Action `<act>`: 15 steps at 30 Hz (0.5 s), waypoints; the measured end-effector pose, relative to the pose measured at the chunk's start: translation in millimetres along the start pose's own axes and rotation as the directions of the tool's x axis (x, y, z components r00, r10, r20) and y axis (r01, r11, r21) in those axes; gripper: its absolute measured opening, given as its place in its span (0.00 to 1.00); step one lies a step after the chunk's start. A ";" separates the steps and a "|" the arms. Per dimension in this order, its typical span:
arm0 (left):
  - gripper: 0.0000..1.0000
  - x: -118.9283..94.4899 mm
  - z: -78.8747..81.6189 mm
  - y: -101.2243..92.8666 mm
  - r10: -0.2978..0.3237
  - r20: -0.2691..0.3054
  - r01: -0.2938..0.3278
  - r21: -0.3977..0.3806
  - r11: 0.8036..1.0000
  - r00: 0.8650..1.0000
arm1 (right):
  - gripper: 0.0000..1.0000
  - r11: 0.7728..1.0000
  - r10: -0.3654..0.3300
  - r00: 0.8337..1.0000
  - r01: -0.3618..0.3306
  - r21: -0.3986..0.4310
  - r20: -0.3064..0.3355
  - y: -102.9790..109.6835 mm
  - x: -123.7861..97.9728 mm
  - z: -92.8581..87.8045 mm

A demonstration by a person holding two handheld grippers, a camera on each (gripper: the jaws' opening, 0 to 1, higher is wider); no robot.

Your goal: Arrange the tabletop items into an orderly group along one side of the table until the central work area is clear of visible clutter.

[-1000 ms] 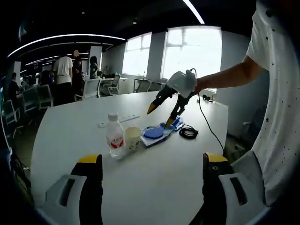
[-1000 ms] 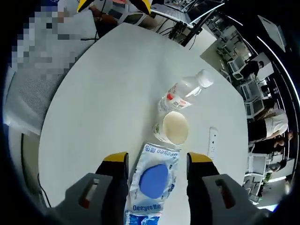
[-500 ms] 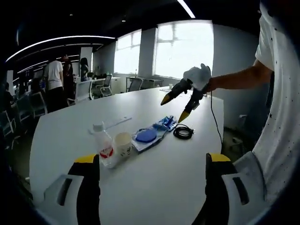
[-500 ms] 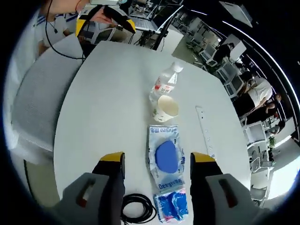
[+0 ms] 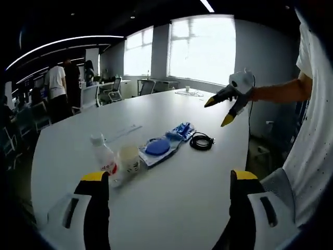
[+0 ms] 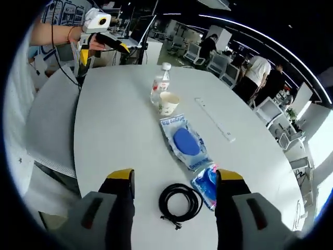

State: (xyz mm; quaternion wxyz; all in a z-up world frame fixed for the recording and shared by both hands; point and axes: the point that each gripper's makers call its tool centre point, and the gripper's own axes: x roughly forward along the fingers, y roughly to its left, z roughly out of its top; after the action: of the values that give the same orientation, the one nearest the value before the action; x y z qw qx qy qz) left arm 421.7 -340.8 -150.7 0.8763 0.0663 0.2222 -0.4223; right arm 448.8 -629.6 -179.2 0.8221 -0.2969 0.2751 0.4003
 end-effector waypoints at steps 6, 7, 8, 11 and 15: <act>1.00 6.7 -3.5 -5.4 0.023 -0.012 -0.023 -0.018 1.000 1.000 | 0.64 0.994 -0.039 0.999 0.035 0.104 0.037 1.5 -23.0 -24.4; 1.00 7.7 -4.2 -6.9 0.023 -0.014 -0.024 -0.023 0.999 1.000 | 0.64 0.992 -0.044 0.998 0.039 0.121 0.042 2.0 -25.3 -27.3; 1.00 8.6 -5.0 -8.5 0.024 -0.016 -0.024 -0.029 0.999 1.000 | 0.65 0.987 -0.050 0.997 0.042 0.153 0.052 3.7 -28.5 -30.6; 1.00 10.5 -6.6 -11.7 0.035 -0.013 -0.036 -0.050 0.998 0.999 | 0.66 0.982 -0.060 0.996 0.048 0.182 0.061 8.6 -35.0 -38.0; 1.00 9.8 -10.3 -16.7 0.041 -0.016 -0.042 -0.061 0.997 0.999 | 0.66 0.976 -0.072 0.996 0.058 0.210 0.060 17.3 -41.1 -46.0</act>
State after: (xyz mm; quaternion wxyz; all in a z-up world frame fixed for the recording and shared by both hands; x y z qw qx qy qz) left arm 410.7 -355.3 -163.0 0.8849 0.0469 0.2400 -0.3964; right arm 403.0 -673.8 -186.4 0.8700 -0.2046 0.2779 0.3521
